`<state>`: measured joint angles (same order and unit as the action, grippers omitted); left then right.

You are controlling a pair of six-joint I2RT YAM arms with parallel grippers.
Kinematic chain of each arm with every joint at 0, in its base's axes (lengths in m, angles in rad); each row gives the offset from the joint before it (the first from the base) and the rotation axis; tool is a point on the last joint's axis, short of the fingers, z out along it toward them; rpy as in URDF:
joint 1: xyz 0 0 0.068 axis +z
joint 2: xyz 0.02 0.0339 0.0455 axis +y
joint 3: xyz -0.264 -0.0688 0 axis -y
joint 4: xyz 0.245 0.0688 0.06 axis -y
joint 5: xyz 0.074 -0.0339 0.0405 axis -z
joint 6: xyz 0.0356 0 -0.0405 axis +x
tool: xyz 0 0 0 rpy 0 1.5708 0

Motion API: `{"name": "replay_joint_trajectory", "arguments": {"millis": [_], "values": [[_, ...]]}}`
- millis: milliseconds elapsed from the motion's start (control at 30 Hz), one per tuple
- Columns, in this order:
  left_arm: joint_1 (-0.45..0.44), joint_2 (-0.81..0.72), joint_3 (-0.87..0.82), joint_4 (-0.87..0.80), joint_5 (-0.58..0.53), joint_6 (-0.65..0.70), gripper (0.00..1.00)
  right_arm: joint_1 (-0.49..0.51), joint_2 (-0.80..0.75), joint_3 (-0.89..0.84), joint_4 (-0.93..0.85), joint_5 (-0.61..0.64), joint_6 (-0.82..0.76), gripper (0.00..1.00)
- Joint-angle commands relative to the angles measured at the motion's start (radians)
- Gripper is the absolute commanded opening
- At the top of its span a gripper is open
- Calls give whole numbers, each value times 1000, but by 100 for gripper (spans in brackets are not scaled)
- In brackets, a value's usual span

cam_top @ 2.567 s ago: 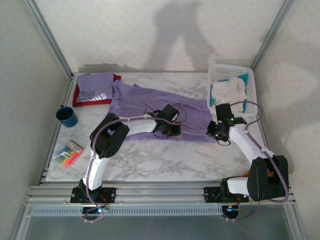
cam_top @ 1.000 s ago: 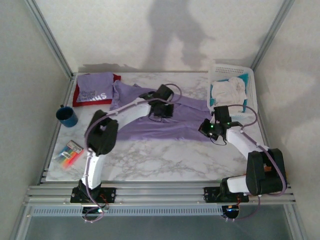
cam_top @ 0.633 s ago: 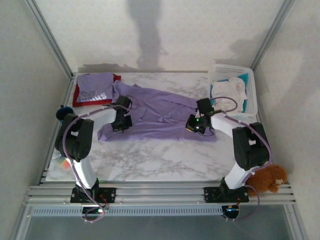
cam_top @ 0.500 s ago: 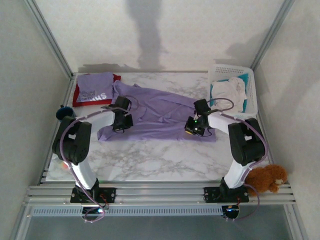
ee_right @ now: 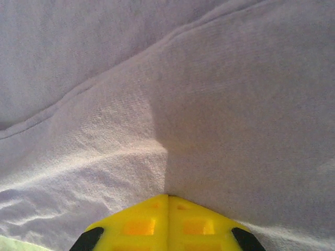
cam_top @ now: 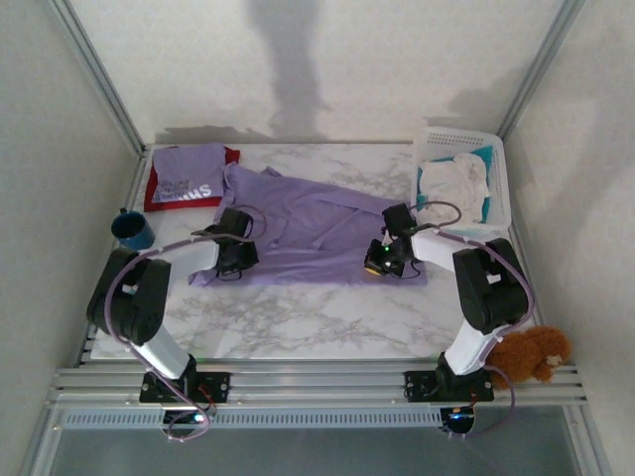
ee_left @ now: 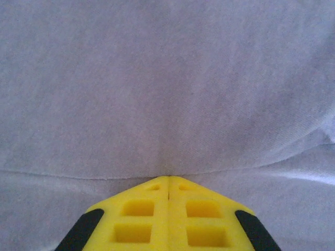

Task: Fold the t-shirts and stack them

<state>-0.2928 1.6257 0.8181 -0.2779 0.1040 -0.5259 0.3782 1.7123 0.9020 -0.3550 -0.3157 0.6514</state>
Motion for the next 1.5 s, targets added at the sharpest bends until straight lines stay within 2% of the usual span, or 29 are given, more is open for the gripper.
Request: {"name": "replay_joint_trajectory", "arguments": {"millis": [0,233,300,400,533,667,900,1000,1167,1333,1467], "values": [[6,-58,-121,-110,-28,-63,0,35,-8,-119,-140,8,37,0],[-9,-182,-254,-107,22,-122,0,116,-158,-247,-145,-12,129,0],[-11,-221,-237,-117,39,-126,0,116,-209,-229,-185,13,123,0],[-9,-224,-117,-178,7,-92,0,104,-258,-154,-263,78,96,0],[11,-139,52,-216,-17,-20,0,69,-261,-112,-274,103,89,0],[33,6,176,-186,-3,34,0,53,-253,-151,-218,147,108,0],[38,167,256,-74,7,28,0,-42,-177,-223,-144,130,125,0],[40,179,225,-45,-6,12,0,-42,-209,-242,-162,149,134,0],[41,127,80,39,-61,-56,0,-42,-249,-294,-176,136,155,0],[34,79,-33,121,-6,-118,0,-41,-318,-351,-195,109,186,0],[37,24,-23,104,-15,-108,0,-42,-383,-328,-254,111,162,0]]}}
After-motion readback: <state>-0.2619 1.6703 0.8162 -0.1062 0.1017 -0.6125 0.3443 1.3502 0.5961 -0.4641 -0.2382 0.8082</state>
